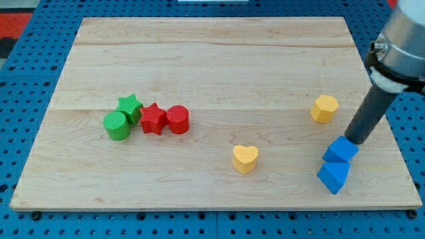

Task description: Move the yellow hexagon towards the bottom left of the blue cube

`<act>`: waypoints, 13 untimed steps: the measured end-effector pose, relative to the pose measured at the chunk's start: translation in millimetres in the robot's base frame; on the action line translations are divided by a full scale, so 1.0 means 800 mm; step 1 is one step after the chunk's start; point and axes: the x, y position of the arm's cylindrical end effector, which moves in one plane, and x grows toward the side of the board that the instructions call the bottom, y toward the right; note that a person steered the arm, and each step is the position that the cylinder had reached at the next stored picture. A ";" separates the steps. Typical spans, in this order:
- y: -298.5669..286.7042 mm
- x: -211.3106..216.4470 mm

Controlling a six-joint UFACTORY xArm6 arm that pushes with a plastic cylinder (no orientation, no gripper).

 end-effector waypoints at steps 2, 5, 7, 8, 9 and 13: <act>0.003 -0.067; -0.084 -0.104; -0.089 -0.076; -0.103 -0.079; -0.106 -0.093; -0.116 -0.100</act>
